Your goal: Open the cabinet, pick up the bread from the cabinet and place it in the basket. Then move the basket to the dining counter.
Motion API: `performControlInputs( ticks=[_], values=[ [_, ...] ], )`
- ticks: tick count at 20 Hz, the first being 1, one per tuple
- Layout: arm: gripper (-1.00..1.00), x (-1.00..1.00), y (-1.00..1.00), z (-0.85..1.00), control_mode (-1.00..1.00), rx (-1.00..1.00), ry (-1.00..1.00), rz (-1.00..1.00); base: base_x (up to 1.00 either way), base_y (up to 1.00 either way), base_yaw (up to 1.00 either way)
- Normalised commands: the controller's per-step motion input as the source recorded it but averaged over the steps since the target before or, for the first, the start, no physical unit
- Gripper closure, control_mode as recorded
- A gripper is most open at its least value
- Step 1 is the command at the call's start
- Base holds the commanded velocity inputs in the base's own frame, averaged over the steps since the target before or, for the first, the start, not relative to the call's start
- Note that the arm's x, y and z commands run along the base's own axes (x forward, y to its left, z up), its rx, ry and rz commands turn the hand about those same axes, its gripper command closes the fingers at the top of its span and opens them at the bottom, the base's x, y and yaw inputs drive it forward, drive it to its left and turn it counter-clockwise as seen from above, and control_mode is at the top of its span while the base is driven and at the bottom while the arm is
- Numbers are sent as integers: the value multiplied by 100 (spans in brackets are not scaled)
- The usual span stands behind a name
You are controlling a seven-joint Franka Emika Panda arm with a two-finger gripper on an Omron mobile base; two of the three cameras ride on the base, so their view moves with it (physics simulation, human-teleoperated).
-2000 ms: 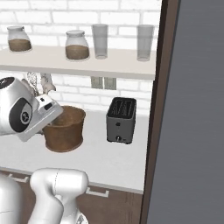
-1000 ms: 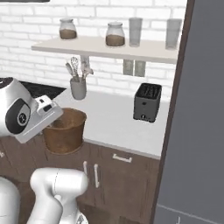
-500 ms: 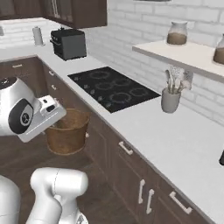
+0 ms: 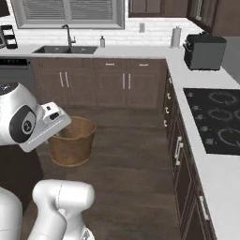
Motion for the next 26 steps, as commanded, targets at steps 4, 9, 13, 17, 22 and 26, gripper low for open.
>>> performControlInputs(
  ticks=[4,9,13,17,22,26],
  values=[
    [100,0,0,0,100,0,0,0,-2,0,100],
    [100,0,0,0,100,0,0,0,0,0,100],
    [100,0,0,0,100,0,0,0,16,-7,98],
    [100,0,0,0,100,0,0,0,82,-31,76],
    [100,0,0,0,100,0,0,0,100,-49,48],
    [100,0,0,0,100,0,0,0,86,-94,38]
  ],
)
